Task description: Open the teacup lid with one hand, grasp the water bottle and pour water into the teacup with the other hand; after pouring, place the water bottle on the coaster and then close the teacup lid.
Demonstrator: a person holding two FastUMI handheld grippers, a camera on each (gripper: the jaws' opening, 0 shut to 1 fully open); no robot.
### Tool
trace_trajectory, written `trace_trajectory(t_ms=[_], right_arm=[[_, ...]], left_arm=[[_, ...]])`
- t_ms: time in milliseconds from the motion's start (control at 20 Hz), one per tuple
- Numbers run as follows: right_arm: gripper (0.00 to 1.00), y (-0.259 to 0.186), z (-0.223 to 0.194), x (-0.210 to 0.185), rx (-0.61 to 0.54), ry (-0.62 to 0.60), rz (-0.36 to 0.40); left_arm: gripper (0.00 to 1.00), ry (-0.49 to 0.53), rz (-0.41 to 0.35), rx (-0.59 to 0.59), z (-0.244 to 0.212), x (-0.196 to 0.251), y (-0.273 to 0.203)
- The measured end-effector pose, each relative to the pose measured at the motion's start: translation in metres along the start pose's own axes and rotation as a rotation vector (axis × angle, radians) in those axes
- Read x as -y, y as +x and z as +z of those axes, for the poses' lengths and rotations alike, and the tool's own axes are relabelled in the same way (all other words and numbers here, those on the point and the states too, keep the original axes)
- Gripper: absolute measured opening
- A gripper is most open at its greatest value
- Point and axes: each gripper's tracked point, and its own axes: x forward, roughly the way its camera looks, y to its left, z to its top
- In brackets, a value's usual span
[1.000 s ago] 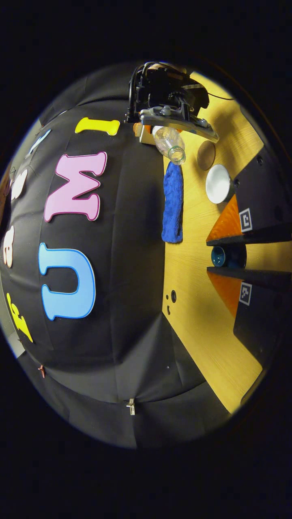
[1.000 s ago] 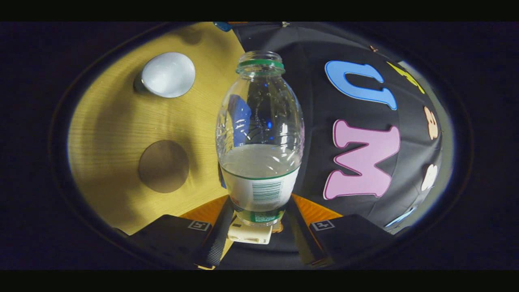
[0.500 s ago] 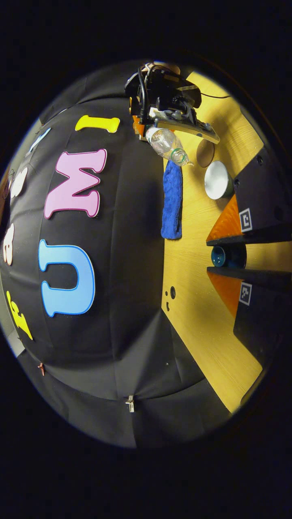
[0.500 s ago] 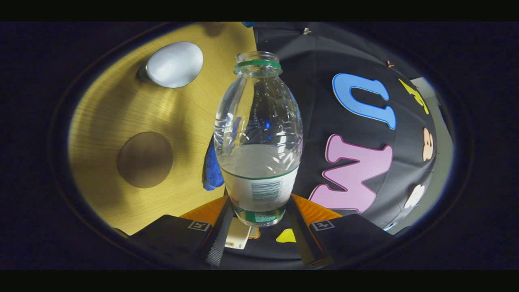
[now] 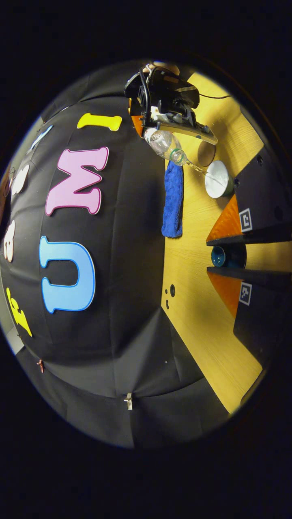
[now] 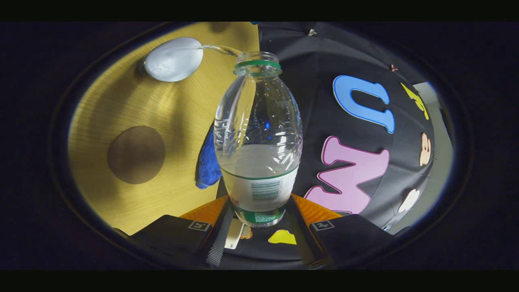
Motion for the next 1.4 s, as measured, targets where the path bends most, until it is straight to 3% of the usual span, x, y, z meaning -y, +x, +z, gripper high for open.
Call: trace_trajectory(t_ms=[150,300,600,650,700,750,1000,1300,1350,1400], right_arm=[[0.74,0.000,0.000,0.003,0.006,-0.021,-0.014],[0.74,0.002,0.001,0.003,0.013,-0.038,-0.024],[0.74,0.008,0.007,-0.001,0.059,-0.108,-0.051],[0.74,0.006,0.008,-0.005,0.067,-0.115,-0.053],[0.74,0.005,0.009,-0.007,0.074,-0.121,-0.056],[0.74,0.007,0.010,-0.008,0.079,-0.128,-0.055],[0.74,0.012,0.016,-0.014,0.099,-0.163,-0.078],[0.74,0.014,0.024,-0.002,0.136,-0.219,-0.143],[0.75,0.014,0.026,-0.001,0.140,-0.225,-0.152],[0.74,0.014,0.028,0.000,0.143,-0.232,-0.161]], left_arm=[[0.31,-0.002,0.001,0.000,0.000,-0.001,0.000],[0.27,-0.004,0.002,0.001,0.000,-0.001,0.001],[0.30,-0.013,0.006,-0.001,-0.001,-0.002,0.000],[0.27,-0.012,0.008,-0.001,-0.002,-0.003,0.000],[0.31,-0.012,0.011,-0.001,0.000,-0.004,0.000],[0.27,-0.012,0.013,0.002,0.000,-0.004,0.000],[0.30,-0.013,0.014,0.005,0.000,-0.003,0.000],[0.27,-0.011,0.015,-0.003,-0.005,-0.005,-0.004],[0.31,-0.011,0.013,-0.004,-0.005,-0.005,-0.005],[0.27,-0.009,0.012,-0.003,-0.004,-0.005,-0.005]])
